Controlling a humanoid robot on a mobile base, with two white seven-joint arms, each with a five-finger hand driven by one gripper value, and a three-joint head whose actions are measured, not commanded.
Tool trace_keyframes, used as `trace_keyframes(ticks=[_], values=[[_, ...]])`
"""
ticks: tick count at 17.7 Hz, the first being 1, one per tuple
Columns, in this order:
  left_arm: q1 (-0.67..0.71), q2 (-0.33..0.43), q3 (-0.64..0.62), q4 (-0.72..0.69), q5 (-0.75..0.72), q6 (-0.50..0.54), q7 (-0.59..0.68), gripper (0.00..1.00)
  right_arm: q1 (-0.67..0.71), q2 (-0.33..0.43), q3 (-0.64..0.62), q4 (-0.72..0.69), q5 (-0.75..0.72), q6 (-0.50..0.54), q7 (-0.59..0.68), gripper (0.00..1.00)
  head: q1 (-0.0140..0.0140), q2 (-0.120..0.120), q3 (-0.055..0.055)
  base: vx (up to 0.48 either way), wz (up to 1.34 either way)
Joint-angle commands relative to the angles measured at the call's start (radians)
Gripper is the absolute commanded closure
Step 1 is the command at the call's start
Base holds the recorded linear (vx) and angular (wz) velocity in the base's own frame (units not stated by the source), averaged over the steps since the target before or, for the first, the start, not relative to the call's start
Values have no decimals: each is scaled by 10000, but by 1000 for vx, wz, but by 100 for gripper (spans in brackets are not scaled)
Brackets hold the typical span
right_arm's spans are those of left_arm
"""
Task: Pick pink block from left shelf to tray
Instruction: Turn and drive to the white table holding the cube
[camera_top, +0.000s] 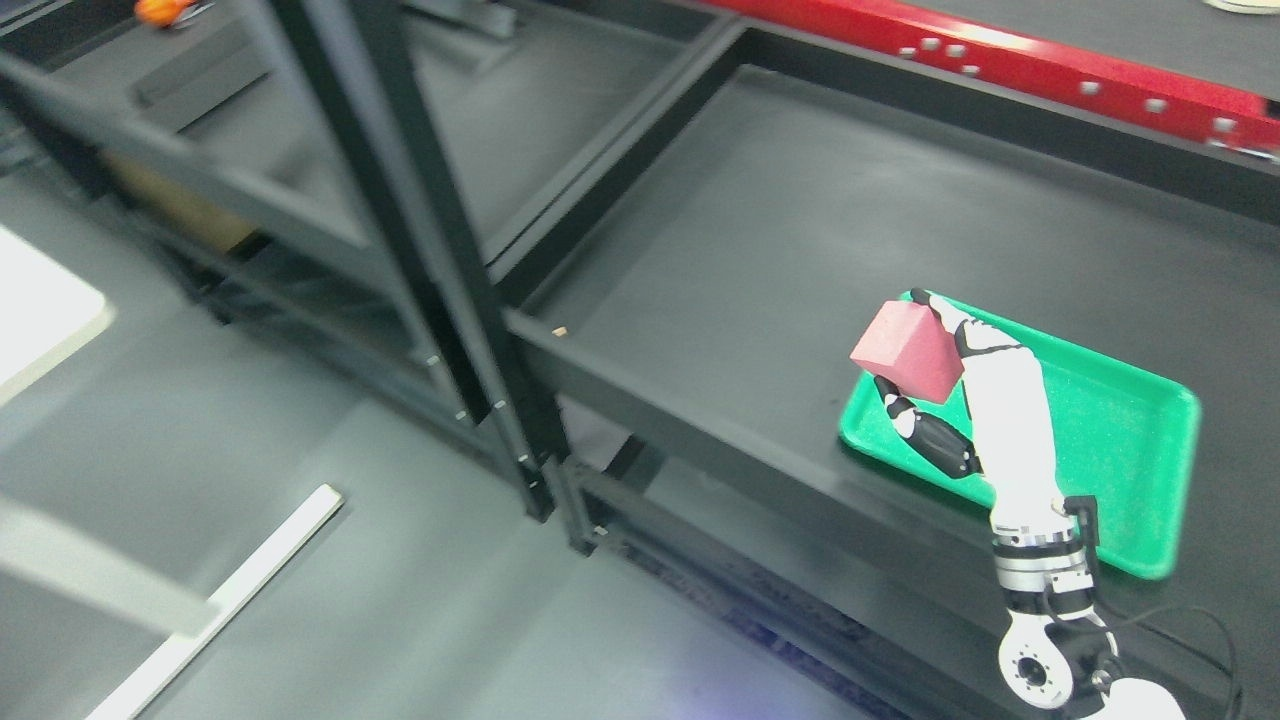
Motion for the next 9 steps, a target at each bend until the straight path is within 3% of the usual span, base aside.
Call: trace_keyframes(ticks=[1,9], values=[[-292,174,0,-175,0,-4,8,0,89,111,37,-210,-52,10,11,97,0,0,0,-215,759],[-307,174,0,-175,0,-4,8,0,74,280,52,-210,-83,10,-5,97,0,0,0,-207,807]])
